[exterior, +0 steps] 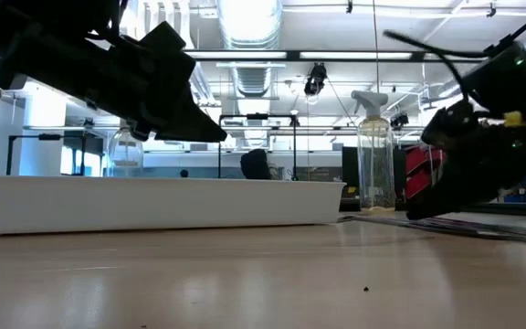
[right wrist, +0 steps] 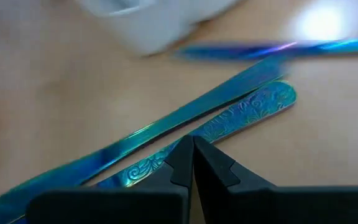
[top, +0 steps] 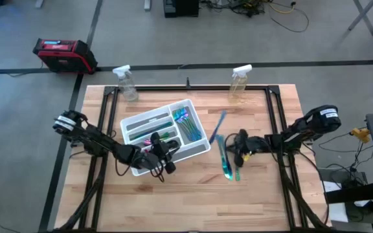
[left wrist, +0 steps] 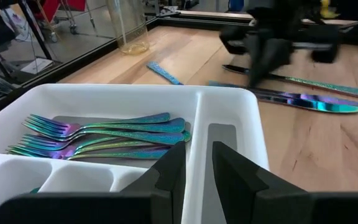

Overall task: Sort silverware
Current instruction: Prepare the blue table knives

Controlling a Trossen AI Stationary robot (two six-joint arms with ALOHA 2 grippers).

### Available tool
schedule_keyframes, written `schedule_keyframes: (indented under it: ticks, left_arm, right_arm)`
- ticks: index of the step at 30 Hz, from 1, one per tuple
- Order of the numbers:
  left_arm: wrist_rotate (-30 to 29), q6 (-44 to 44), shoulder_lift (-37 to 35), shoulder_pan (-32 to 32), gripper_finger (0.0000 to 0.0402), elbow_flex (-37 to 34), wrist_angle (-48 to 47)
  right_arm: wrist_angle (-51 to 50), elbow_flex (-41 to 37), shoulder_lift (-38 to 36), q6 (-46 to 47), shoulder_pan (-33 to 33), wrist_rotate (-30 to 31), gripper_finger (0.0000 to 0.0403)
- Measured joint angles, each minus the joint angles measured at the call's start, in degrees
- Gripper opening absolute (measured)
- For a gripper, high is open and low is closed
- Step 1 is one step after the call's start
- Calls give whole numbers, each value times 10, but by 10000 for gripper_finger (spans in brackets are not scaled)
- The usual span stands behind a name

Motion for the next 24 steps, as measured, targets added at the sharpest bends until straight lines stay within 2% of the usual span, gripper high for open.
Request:
schedule_keyframes:
  ticks: [2,4,6,10,12,17,24]
  left_arm:
    - [0,2,0,0,64,0,0]
    - [0,2,0,3,64,0,2]
    - [0,11,0,5,64,0,8]
    - [-1,15,0,7,64,0,16]
    - [1,14,0,7,64,0,22]
    - [15,17,-1,5,64,0,22]
    - [36,19,-1,-5,64,0,21]
  right_arm:
    - [-8,8,-6,6,13,-26,0]
    - [-16,18,-12,-1,16,-1,0]
    - [-10,32,-15,-30,15,56,0]
    - [-22,64,-13,-93,-7,209,0]
    - [-30,83,-9,-130,-31,231,0]
    - [-68,140,28,-181,-109,220,0]
    - [-69,212,138,-208,-186,76,0]
